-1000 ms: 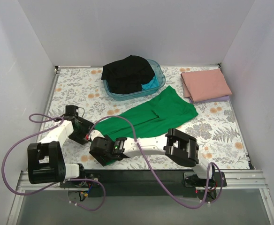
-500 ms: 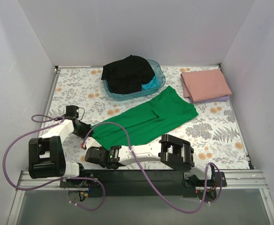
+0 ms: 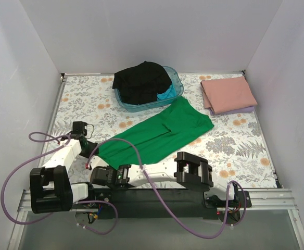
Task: Fold and stack the t-shirts
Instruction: Fold the tshirt
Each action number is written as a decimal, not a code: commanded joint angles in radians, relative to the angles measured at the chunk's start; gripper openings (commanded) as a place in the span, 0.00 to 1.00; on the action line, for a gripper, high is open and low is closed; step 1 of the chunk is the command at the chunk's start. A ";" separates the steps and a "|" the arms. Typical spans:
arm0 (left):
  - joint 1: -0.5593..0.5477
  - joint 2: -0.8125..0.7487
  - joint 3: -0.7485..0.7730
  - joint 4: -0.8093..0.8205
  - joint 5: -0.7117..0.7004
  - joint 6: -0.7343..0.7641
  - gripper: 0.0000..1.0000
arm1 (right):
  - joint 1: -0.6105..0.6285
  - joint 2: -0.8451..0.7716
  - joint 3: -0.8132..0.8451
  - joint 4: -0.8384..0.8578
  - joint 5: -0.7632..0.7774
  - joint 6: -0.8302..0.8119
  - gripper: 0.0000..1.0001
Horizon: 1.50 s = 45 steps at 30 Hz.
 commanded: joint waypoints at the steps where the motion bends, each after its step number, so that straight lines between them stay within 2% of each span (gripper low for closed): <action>1: 0.002 -0.064 0.029 -0.176 -0.183 -0.076 0.00 | 0.016 -0.002 0.058 -0.013 -0.046 -0.015 0.01; 8: 0.002 -0.177 0.039 -0.178 -0.123 -0.053 0.00 | 0.018 -0.132 -0.046 0.041 -0.060 0.011 0.01; 13: -0.012 -0.263 -0.014 -0.043 0.048 -0.026 0.00 | -0.011 -0.208 -0.155 0.039 0.008 0.047 0.01; 17: -0.053 -0.257 0.026 -0.023 0.073 -0.036 0.00 | -0.066 -0.280 -0.237 0.041 0.008 0.064 0.01; 20: -0.123 -0.216 0.063 -0.003 0.073 -0.055 0.00 | -0.106 -0.330 -0.293 0.039 0.014 0.073 0.01; 24: -0.281 -0.120 0.127 0.025 0.029 -0.104 0.00 | -0.169 -0.386 -0.355 0.030 0.018 0.086 0.01; 35: -0.418 0.181 0.336 0.117 0.018 -0.122 0.00 | -0.333 -0.522 -0.499 0.001 0.048 0.063 0.01; 42: -0.489 0.400 0.525 0.120 0.000 -0.099 0.00 | -0.451 -0.547 -0.543 -0.005 0.044 0.005 0.01; 45: -0.512 0.450 0.569 0.120 -0.008 -0.102 0.00 | -0.497 -0.561 -0.560 -0.005 0.063 -0.011 0.01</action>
